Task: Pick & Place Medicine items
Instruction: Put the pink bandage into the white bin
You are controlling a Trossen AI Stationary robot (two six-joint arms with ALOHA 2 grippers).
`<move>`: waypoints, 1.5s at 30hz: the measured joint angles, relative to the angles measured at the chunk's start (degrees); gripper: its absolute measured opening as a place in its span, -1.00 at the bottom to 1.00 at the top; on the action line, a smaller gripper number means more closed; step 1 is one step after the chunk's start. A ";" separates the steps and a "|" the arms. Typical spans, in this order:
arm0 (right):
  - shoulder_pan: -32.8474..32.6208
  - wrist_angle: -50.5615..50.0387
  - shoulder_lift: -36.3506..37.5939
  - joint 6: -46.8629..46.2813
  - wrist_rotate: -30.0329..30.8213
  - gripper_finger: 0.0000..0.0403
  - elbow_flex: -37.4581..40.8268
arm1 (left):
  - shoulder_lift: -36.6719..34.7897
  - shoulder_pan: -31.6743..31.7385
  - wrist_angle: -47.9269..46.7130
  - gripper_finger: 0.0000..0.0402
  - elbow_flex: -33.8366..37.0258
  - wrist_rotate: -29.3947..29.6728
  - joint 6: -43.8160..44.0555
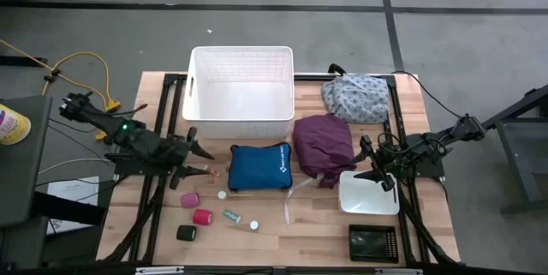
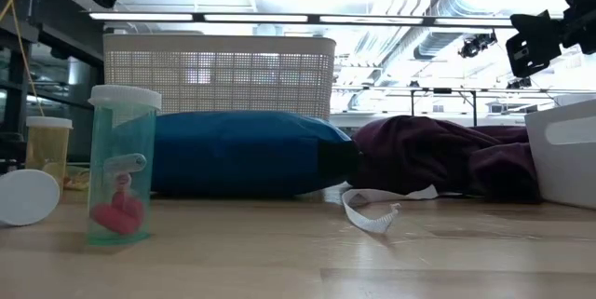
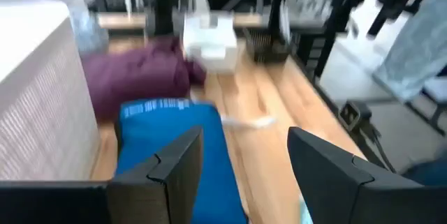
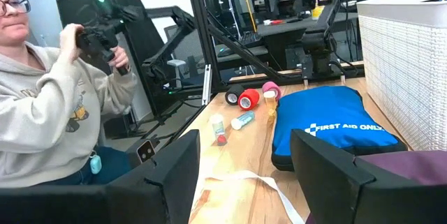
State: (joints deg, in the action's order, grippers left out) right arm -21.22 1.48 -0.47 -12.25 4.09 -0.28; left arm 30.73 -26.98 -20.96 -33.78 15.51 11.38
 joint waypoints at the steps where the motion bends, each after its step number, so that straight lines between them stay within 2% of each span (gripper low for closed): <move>1: 0.01 0.02 0.00 0.02 -0.01 0.05 0.01 | 1.98 -0.20 -2.51 0.00 -2.14 -0.01 1.55; 4: 0.01 0.04 0.00 0.00 -0.01 0.05 0.01 | 6.93 -1.76 -8.94 0.00 -7.29 0.01 3.97; 7: 0.00 0.04 0.00 0.00 -0.01 0.05 -0.01 | 10.40 -3.58 -11.31 0.00 -10.24 0.44 4.12; 18: 0.01 0.04 0.00 0.01 -0.01 0.05 0.01 | 12.14 -8.32 -15.71 0.00 -11.00 3.90 12.07; 21: -0.01 0.03 0.00 0.02 -0.01 0.05 0.01 | 12.27 -9.89 -19.18 0.00 -11.00 3.93 16.92; 26: 0.00 0.04 -0.01 0.01 0.00 0.05 0.00 | 13.17 -12.84 -26.78 0.00 -11.02 3.52 29.86; 32: 0.00 0.03 -0.01 0.00 -0.01 0.05 0.00 | 16.04 -17.72 -33.79 0.00 -11.02 -1.63 43.57; 39: 0.01 0.02 0.00 0.00 -0.01 0.05 -0.01 | 19.63 -24.37 -34.78 0.00 -11.02 -1.88 54.04; 45: -0.01 0.02 -0.02 0.02 -0.01 0.05 0.01 | 22.99 -27.19 -34.81 0.00 -11.02 -1.86 60.02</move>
State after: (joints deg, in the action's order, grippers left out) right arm -21.23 1.50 -0.49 -12.23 4.08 -0.28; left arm 53.72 -54.16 -55.77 -44.80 13.65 71.40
